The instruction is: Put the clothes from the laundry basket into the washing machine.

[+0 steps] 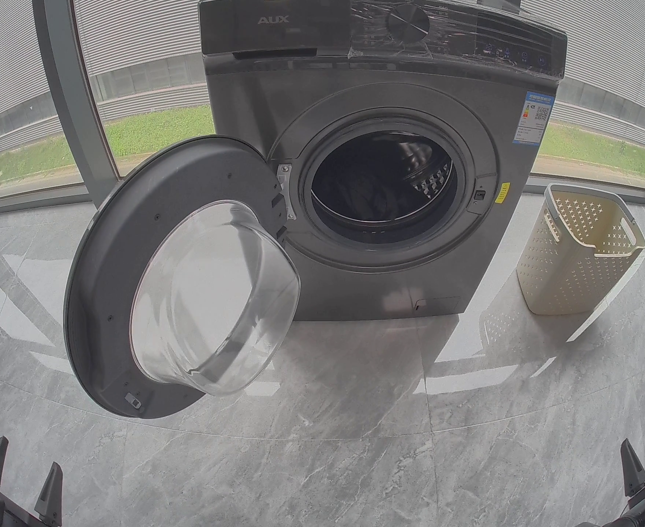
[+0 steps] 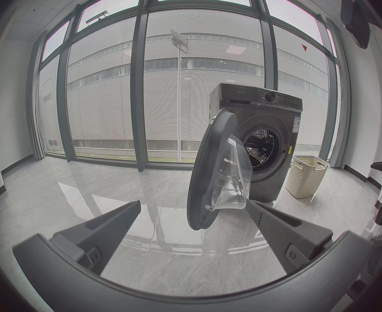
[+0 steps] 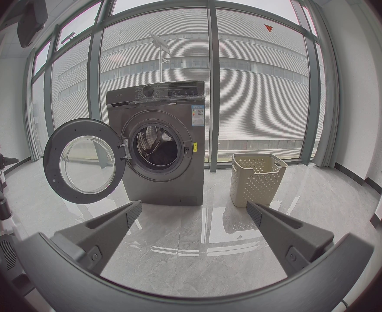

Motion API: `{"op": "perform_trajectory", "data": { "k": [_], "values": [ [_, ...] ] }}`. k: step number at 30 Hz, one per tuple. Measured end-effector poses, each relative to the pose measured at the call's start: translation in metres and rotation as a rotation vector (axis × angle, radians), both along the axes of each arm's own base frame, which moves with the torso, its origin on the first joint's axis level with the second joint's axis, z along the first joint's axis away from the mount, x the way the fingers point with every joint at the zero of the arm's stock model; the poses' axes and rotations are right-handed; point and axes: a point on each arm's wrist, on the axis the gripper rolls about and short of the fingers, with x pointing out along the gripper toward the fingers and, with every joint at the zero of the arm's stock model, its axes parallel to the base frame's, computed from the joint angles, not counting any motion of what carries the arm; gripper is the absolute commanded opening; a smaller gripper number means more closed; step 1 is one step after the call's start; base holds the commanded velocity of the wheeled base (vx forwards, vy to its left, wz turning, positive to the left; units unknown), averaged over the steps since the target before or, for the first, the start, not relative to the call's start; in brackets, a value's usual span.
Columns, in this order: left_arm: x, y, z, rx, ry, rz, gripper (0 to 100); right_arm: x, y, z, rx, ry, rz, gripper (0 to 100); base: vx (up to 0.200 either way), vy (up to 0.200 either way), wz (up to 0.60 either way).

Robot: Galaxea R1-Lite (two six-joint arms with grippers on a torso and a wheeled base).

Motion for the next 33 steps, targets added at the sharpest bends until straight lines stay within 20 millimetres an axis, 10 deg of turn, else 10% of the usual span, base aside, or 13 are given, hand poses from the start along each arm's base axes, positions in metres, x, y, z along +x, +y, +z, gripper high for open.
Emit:
{"op": "perform_trajectory", "data": {
  "k": [15, 24, 33],
  "values": [
    [-0.001, 0.000, 0.006, -0.022, -0.043, 0.023, 100, 0.000, 0.000, 0.000, 0.000, 0.000, 0.000, 100, 0.000, 0.000, 0.00],
    [-0.006, 0.001, 0.071, -0.047, -0.147, -0.002, 100, 0.000, 0.000, 0.000, 0.000, 0.001, -0.001, 100, 0.000, 0.000, 0.00],
    [0.049, -0.001, 0.130, -0.051, -0.034, -0.036, 100, 0.000, 0.000, 0.000, 0.000, 0.001, -0.001, 100, 0.000, 0.000, 0.00]
  ]
}}
